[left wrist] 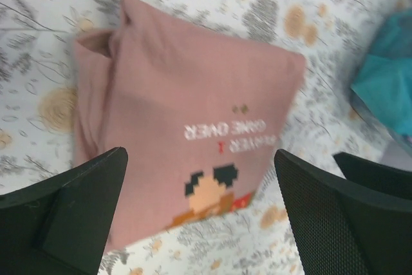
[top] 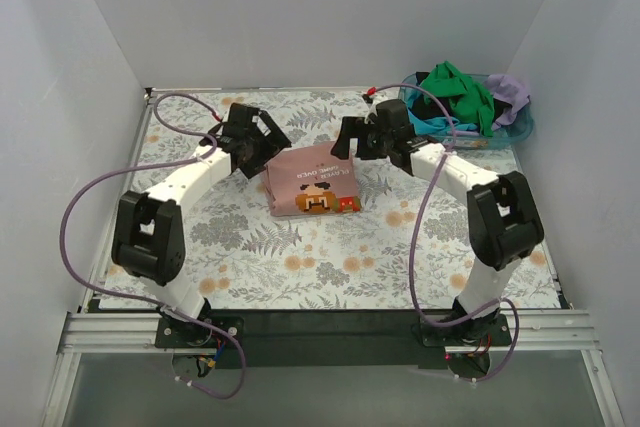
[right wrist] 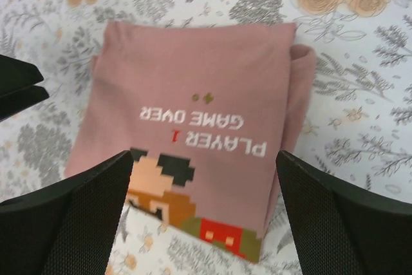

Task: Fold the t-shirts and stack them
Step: Fold the tshirt

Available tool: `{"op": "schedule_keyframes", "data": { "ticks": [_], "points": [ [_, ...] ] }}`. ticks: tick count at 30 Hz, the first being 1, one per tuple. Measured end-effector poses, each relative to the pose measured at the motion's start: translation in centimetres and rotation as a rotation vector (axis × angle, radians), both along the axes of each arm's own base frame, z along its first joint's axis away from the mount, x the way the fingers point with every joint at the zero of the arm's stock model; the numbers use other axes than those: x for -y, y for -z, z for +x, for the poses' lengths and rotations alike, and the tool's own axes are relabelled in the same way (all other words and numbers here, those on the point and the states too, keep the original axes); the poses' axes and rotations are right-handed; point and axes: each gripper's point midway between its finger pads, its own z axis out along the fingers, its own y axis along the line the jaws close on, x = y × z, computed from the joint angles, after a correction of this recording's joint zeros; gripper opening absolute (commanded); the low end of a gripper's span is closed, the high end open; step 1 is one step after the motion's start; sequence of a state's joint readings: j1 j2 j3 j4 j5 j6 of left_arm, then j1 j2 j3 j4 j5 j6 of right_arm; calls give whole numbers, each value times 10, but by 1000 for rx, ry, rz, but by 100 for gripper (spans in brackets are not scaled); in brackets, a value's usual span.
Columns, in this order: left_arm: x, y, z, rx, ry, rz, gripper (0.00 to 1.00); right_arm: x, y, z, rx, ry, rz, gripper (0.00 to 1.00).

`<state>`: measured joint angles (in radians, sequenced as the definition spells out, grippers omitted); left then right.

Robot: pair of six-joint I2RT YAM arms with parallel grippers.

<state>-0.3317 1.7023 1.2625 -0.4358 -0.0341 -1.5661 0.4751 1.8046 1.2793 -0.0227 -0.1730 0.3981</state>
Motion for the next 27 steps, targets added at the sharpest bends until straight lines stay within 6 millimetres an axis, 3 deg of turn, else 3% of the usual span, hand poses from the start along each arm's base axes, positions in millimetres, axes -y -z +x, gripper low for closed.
{"op": "schedule_keyframes", "data": {
  "ticks": [3, 5, 7, 9, 12, 15, 23, 27],
  "points": [
    [20, -24, -22, 59, 77, -77, 98, -4, -17, -24, 21, -37, 45, 98],
    [38, -27, -39, 65, 144, -131, 98, -10, -17, -39, 16, -68, 69, 98],
    [51, -18, -53, 48, 193, -167, 98, -15, -5, -52, -11, -90, 82, 98],
    [60, 4, -69, -7, 230, -186, 98, -19, 16, -67, -64, -107, 81, 98],
    [55, 48, -89, -118, 230, -166, 98, -22, 51, -82, -157, -128, 69, 98],
    [48, 76, -101, -187, 212, -162, 98, -22, 80, -87, -218, -126, 61, 98],
    [40, 71, -98, -164, 195, -229, 98, -20, 78, -90, -182, -117, 100, 98],
    [29, 60, -106, -144, 192, -197, 98, -19, 71, -98, -180, -129, 92, 99]
  ]
}}
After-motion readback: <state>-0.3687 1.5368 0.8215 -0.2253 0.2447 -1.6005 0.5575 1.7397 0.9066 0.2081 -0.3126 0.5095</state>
